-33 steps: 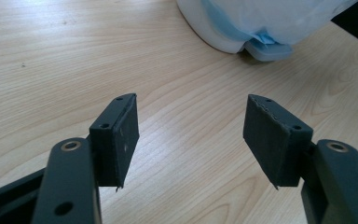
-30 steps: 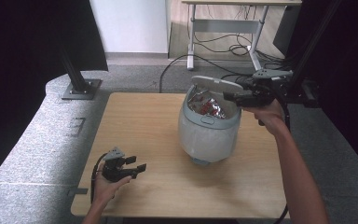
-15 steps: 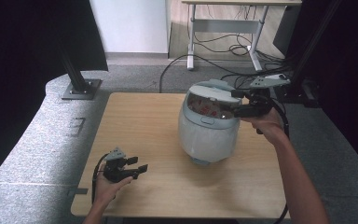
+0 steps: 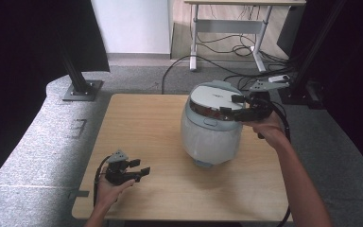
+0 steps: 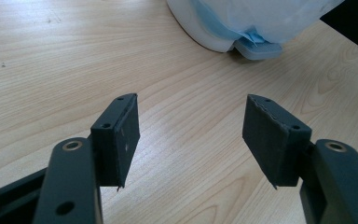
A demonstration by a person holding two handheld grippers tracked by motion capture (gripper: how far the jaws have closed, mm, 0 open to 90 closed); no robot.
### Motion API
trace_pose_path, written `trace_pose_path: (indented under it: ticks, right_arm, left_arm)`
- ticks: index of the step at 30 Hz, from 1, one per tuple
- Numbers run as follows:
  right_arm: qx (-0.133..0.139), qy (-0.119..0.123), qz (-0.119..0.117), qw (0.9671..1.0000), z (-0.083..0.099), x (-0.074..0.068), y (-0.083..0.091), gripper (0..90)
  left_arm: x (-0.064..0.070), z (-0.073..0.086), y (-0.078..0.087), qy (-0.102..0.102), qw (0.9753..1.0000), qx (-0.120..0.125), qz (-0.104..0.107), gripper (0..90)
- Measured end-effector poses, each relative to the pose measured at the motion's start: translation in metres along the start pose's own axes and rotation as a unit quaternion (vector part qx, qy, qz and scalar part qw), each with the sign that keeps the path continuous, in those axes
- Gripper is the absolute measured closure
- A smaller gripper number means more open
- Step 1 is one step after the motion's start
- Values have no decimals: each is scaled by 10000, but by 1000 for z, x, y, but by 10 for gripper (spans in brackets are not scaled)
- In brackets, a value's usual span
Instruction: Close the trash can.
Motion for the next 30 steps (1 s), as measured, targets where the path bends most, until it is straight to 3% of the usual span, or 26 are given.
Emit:
trace_pose_path:
  ticks: [17,21,25,30]
  right_arm:
    - [-226,-40,143,9996,3,0,-15,233]
    - [-294,-54,376,9988,3,0,-21,238]
    - [-373,84,632,9973,2,-4,-26,235]
    - [-391,8,743,9965,1,-5,-28,234]
  left_arm:
    - [2,1,-2,-40,10000,-19,25,365]
    - [2,1,-2,-37,10000,-12,32,365]
    - [2,1,-2,-43,10000,-10,27,365]
    - [1,1,-2,-40,10000,-14,26,365]
Point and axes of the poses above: each handheld gripper's, and its own axes: y roughly backward along the jaws, z roughly out of its underside, x roughly to its right, the point moved 4 cm from there along -y, roughly forward along the jaws, and after that the axes turned 6 degrees about -x, right-handed, at the moved point
